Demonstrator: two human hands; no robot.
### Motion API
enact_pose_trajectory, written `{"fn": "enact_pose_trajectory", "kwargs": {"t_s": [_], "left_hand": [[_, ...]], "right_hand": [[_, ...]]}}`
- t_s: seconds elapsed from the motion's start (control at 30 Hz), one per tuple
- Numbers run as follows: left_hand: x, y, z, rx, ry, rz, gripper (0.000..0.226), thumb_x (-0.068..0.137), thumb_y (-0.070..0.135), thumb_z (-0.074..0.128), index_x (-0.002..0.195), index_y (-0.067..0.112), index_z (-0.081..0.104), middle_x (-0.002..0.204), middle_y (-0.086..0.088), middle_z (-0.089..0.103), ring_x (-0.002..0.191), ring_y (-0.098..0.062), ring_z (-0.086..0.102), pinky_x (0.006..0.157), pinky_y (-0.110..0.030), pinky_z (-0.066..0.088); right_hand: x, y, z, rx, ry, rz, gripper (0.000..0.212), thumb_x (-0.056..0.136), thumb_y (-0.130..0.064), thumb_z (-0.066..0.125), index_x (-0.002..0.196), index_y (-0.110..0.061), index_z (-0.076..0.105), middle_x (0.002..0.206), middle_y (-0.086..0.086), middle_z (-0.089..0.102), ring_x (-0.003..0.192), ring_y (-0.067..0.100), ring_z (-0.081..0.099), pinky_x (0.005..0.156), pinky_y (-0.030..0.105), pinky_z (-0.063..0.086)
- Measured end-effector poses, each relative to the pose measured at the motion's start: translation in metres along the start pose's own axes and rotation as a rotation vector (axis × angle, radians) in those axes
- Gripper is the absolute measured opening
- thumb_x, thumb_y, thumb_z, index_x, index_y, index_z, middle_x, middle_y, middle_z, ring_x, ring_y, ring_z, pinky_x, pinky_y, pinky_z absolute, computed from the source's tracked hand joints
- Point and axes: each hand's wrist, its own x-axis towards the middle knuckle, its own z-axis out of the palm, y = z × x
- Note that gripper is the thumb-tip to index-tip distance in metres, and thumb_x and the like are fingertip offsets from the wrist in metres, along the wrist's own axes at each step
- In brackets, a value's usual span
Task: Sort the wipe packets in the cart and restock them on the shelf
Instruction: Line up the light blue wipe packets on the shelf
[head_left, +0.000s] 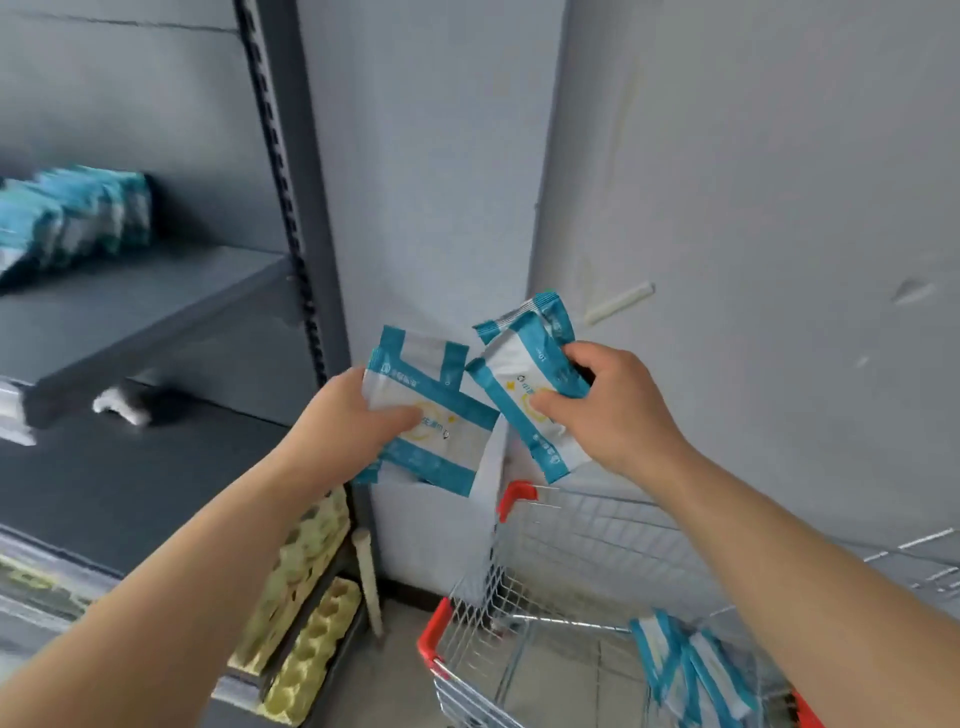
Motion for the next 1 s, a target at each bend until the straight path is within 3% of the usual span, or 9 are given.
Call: {"fn": "enact_pose_trajectory", "kwargs": {"t_s": [0.13,0.3,0.43,0.57,0.67,0.83,1.0], "left_hand": [[-0.022,0.013,-0.097,-0.002,0.148,0.039,0.016,0.086,0.016,0.066,0.096,0.024,0.058,0.092,0.006,0.071,0.082,-0.013,0.069,0.076,-0.033,0.055],[-0.024,-0.005,-0.221,-0.003,0.309,0.091,0.017,0.086,0.023,0.068,0.097,0.028,0.055,0.095,0.008,0.07,0.086,-0.014,0.069,0.08,-0.039,0.056],[-0.006,-0.025,-0.318,-0.037,0.363,0.103,0.017,0.089,0.018,0.066,0.095,0.029,0.055,0.095,0.01,0.069,0.085,-0.009,0.068,0.078,-0.033,0.056],[0.028,-0.046,-0.397,-0.051,0.303,0.078,0.021,0.09,0.015,0.064,0.11,0.019,0.057,0.101,0.004,0.071,0.086,-0.012,0.07,0.071,-0.03,0.056],[0.057,-0.062,-0.437,-0.033,0.238,0.048,0.028,0.088,0.017,0.067,0.113,0.017,0.057,0.103,0.002,0.071,0.088,-0.014,0.07,0.077,-0.035,0.058],[0.101,-0.084,-0.466,-0.004,0.169,0.022,0.035,0.082,0.018,0.074,0.113,0.017,0.058,0.104,0.003,0.071,0.09,-0.014,0.069,0.075,-0.034,0.058],[0.144,-0.097,-0.475,-0.006,0.108,-0.015,0.039,0.076,0.022,0.079,0.109,0.021,0.058,0.102,0.006,0.071,0.086,-0.012,0.071,0.075,-0.037,0.06]], "right_hand": [[0.021,-0.096,0.033,0.033,-0.048,-0.127,0.018,0.076,-0.019,0.073,0.092,-0.014,0.067,0.083,-0.002,0.07,0.077,0.021,0.066,0.071,0.041,0.056],[0.048,-0.198,0.1,0.099,-0.144,-0.215,0.019,0.081,-0.015,0.071,0.1,-0.016,0.066,0.091,-0.008,0.069,0.077,0.006,0.066,0.066,0.029,0.057],[0.077,-0.265,0.169,0.065,-0.161,-0.203,0.013,0.081,-0.016,0.069,0.094,-0.017,0.064,0.091,-0.002,0.068,0.075,0.014,0.066,0.061,0.03,0.055],[0.107,-0.312,0.231,-0.002,-0.156,-0.14,0.013,0.084,-0.016,0.065,0.078,-0.021,0.055,0.077,-0.005,0.06,0.058,0.008,0.054,0.044,0.02,0.037],[0.128,-0.326,0.27,-0.047,-0.165,-0.04,0.007,0.086,-0.015,0.061,0.089,-0.015,0.055,0.087,0.0,0.061,0.064,0.014,0.056,0.047,0.024,0.037],[0.158,-0.326,0.313,-0.174,-0.219,0.102,0.02,0.085,-0.017,0.06,0.103,-0.015,0.052,0.1,0.001,0.058,0.08,0.021,0.06,0.053,0.027,0.042],[0.189,-0.321,0.333,-0.284,-0.284,0.229,0.032,0.087,-0.024,0.06,0.112,-0.014,0.044,0.099,0.002,0.055,0.077,0.018,0.057,0.053,0.028,0.041]]}}
